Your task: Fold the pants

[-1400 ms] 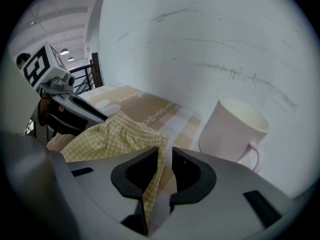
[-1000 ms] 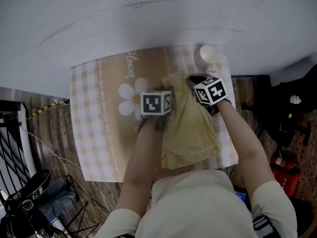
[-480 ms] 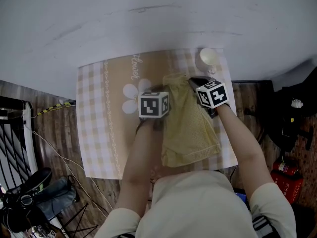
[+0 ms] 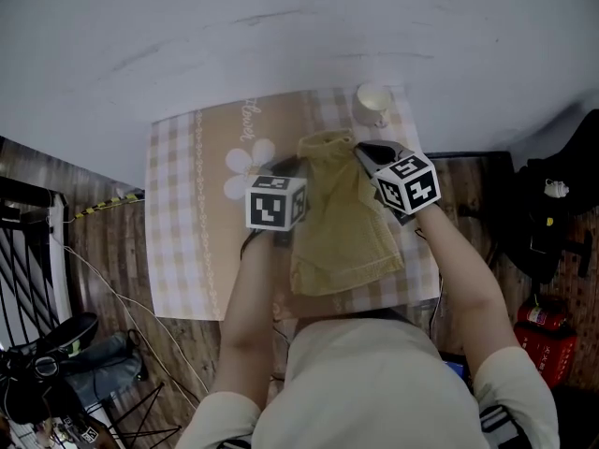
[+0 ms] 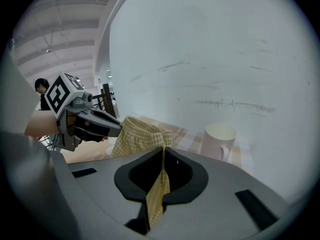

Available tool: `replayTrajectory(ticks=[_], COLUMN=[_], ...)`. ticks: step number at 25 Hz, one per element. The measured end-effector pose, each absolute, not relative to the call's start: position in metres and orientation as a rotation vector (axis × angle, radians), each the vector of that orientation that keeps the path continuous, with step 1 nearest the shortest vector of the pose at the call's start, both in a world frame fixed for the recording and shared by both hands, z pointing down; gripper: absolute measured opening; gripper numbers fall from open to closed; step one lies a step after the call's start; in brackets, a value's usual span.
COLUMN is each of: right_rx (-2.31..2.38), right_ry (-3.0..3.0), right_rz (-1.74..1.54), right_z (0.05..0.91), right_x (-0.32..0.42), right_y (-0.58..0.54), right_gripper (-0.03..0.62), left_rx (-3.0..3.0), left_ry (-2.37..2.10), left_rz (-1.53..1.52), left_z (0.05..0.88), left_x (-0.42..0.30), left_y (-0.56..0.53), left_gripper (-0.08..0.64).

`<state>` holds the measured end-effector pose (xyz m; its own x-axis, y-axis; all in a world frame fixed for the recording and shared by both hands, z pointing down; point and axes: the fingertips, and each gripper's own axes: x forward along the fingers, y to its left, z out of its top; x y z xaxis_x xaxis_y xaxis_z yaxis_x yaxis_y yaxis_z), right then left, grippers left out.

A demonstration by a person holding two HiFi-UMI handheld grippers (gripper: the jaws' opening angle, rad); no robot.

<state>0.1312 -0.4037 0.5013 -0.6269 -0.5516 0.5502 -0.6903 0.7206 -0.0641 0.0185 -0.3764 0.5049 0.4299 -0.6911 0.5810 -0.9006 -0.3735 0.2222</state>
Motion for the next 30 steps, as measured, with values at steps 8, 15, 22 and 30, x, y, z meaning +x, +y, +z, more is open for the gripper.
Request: replayTrajectory(ticks=[8,15,22,30], right_rx=[0.860,0.780,0.794,0.809], right_ry=[-2.504,-2.486,-2.474,-2.447], right_rz=[0.333,0.268,0.332,0.372], right_z=[0.485,0.503,0.519,0.540], right_x=[0.146,0.156,0.183,0.185], right_y=[-0.328,-0.263,-0.219,-0.177], right_gripper=[0.014,0.014,0.014,0.014], left_rx=[2.160,2.090,2.065,2.038], left_ry=[-1.335,-1.357,-1.363,-1.381], left_rz=[0.546,0.611,0.656,0.712], left_z=[0.494,0.521,0.536,0.558], left_x=[0.035,0.050,0.074,0.073], left_y=[-0.290,-0.218,-0.171,-0.121], left_gripper=[0.034,0.034,0.034,0.035])
